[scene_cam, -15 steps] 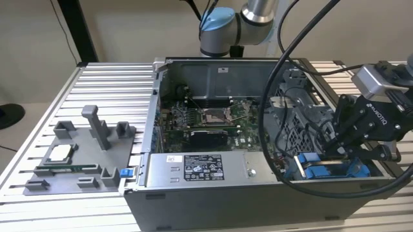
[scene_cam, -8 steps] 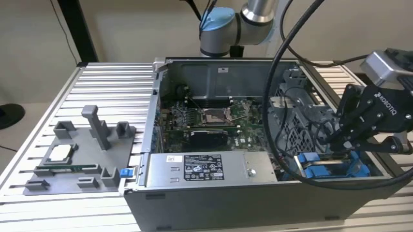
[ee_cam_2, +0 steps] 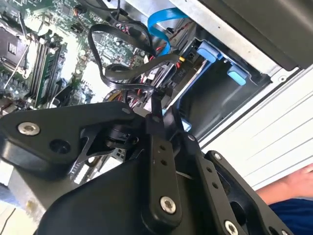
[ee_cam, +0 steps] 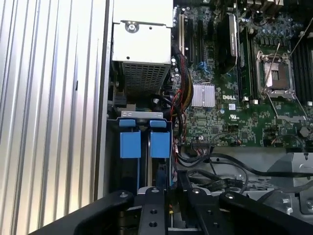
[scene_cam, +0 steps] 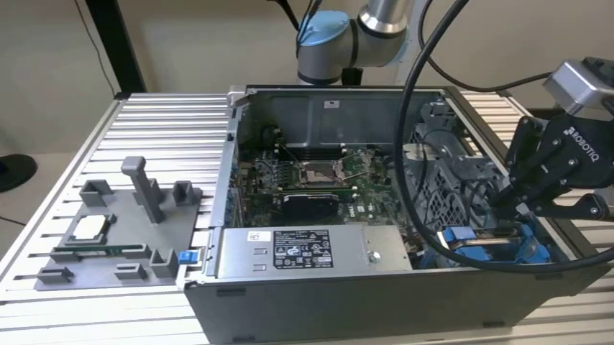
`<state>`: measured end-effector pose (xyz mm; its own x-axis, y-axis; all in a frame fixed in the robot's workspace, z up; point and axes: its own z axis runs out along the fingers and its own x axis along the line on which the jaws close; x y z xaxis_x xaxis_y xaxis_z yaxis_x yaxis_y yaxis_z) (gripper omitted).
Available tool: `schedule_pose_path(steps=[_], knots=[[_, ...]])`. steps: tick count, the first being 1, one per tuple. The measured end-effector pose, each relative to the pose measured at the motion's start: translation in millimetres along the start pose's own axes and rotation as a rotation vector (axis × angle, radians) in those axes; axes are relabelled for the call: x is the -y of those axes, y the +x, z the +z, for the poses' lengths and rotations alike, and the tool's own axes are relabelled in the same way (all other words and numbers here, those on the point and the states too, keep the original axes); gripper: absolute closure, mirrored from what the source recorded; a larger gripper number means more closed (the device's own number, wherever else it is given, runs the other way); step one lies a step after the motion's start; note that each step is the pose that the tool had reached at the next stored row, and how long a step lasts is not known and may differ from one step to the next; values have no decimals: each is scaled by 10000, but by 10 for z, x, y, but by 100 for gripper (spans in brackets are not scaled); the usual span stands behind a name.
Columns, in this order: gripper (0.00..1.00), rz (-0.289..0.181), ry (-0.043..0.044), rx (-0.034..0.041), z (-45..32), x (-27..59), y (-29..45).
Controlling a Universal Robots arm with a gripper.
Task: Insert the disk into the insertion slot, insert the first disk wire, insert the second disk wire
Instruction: 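Insert the second disk wire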
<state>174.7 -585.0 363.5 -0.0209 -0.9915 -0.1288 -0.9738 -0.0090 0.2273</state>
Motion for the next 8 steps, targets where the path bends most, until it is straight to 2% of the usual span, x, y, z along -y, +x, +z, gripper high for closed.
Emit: schedule_pose_path(steps=[3,8], knots=[[0,-5,41,-1,-1,-1,0],[0,-36,269,-4,-1,-1,-2]])
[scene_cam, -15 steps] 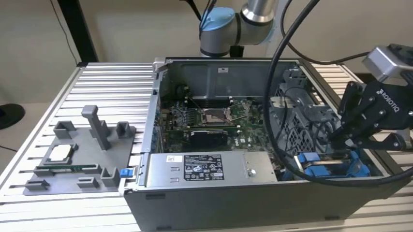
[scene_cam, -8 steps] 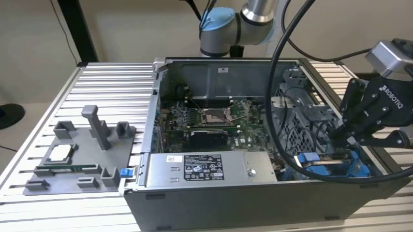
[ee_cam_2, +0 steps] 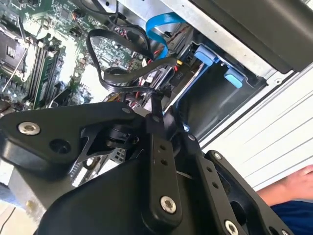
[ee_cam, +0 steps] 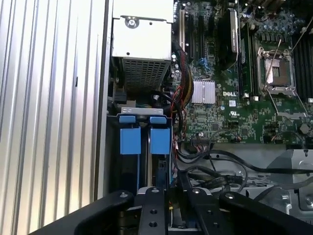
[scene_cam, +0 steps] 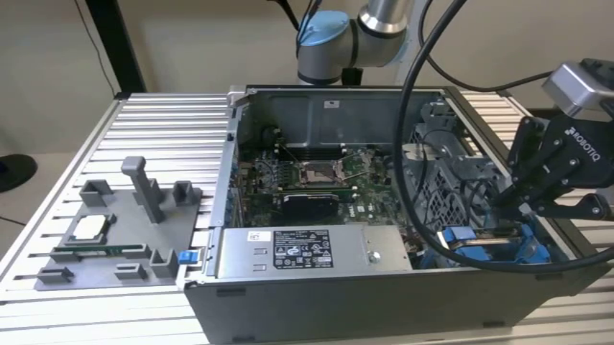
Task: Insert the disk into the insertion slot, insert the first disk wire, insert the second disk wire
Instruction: 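Insert the second disk wire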
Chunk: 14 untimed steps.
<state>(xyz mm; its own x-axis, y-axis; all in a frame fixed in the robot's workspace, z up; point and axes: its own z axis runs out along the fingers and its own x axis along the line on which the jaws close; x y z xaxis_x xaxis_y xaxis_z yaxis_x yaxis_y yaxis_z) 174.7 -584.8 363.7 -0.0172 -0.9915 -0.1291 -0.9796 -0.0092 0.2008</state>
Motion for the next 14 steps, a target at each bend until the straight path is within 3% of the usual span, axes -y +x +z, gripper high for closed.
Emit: schedule_pose_path(steps=[2,9,10,14], knots=[[0,-11,74,2,1,1,0],[0,-22,158,10,2,-6,-4],[100,-30,191,23,3,-7,-4],[100,-59,308,89,5,-13,-5]])
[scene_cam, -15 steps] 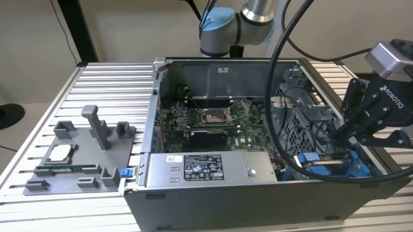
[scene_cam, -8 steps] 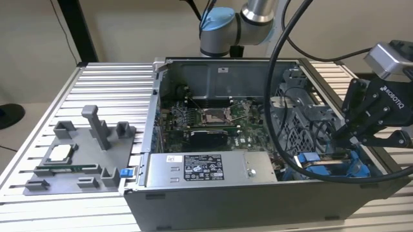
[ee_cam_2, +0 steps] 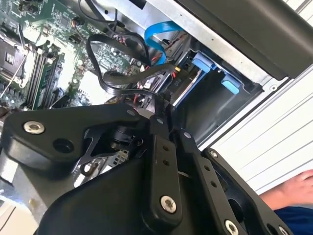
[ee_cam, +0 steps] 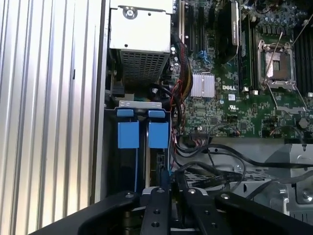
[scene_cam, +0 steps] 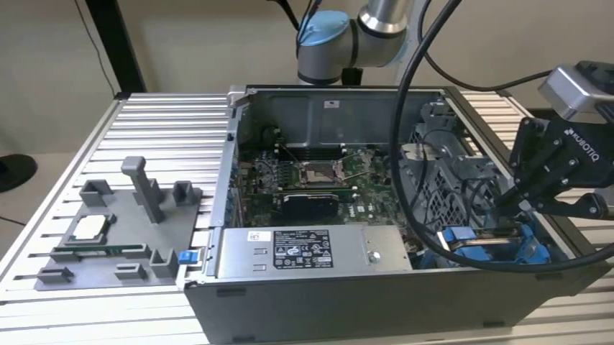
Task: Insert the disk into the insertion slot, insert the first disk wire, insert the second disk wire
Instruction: 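Insert the second disk wire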
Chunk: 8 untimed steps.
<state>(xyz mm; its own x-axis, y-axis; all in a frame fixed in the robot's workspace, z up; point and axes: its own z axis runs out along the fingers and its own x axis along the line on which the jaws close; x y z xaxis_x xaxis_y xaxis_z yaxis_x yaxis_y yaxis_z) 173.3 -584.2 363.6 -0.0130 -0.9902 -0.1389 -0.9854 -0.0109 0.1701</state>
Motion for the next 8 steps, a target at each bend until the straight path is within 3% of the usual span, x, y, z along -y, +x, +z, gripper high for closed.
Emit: schedule_pose_path(steps=[2,5,8], knots=[[100,-13,57,28,1,-5,0],[100,-14,59,25,1,-11,0],[100,11,-50,-16,3,-13,0]])
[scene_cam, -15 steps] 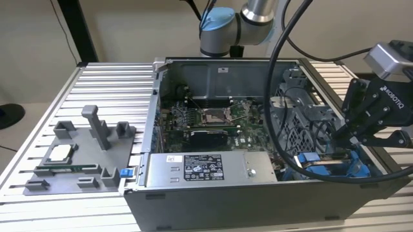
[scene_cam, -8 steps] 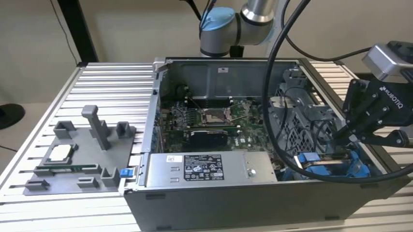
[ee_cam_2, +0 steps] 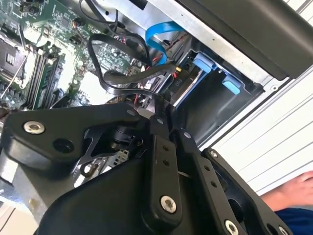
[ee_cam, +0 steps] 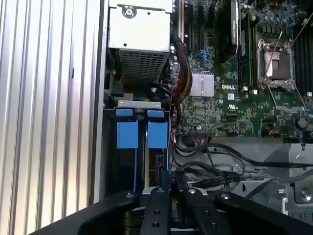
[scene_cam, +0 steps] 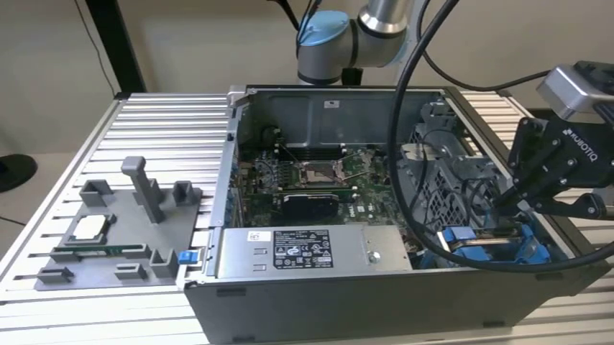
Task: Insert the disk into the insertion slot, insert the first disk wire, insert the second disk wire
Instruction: 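Insert the second disk wire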
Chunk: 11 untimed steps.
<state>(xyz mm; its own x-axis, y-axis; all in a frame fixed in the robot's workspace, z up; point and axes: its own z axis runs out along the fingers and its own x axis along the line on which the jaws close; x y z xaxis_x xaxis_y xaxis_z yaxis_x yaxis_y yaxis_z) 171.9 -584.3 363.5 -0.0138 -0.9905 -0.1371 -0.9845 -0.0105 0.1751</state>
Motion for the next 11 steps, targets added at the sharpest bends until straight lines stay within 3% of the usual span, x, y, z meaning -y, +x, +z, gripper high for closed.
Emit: schedule_pose_path(steps=[2,4,11], knots=[[100,45,-234,-67,0,0,0],[100,76,-385,-123,5,1,0],[100,87,-428,-147,116,21,16]])
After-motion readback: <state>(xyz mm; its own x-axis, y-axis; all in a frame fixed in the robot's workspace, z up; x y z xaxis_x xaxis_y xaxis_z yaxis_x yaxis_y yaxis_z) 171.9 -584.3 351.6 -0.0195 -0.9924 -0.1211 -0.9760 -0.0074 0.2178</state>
